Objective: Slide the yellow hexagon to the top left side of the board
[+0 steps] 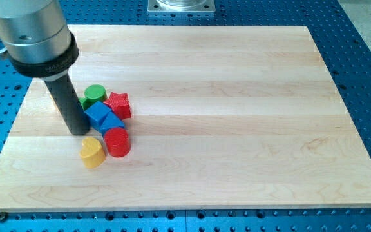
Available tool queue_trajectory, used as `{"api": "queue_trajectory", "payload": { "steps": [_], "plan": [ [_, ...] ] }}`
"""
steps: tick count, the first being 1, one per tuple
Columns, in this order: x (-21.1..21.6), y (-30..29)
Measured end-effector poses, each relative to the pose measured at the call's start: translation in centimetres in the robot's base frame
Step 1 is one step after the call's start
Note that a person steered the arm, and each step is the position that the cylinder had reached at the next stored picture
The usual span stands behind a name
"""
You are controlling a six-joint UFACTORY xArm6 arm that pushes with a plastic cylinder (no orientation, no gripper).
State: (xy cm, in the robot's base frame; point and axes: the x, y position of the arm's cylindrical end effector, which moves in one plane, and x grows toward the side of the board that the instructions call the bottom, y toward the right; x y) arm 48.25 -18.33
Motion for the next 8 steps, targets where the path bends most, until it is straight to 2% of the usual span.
{"api": "queue_trajectory", "payload": {
  "steps": [1, 2, 3, 4, 5, 6, 7, 8],
  "plan": [
    [-0.9, -2.5],
    [-5.7, -1.4],
    [-7.7, -1.0],
    [-3.2, -2.9],
    [-5.3, -6.2],
    [-10.8, -4.2],
    [-13.4, -1.9],
    [-12.1, -3.6]
  ]
}}
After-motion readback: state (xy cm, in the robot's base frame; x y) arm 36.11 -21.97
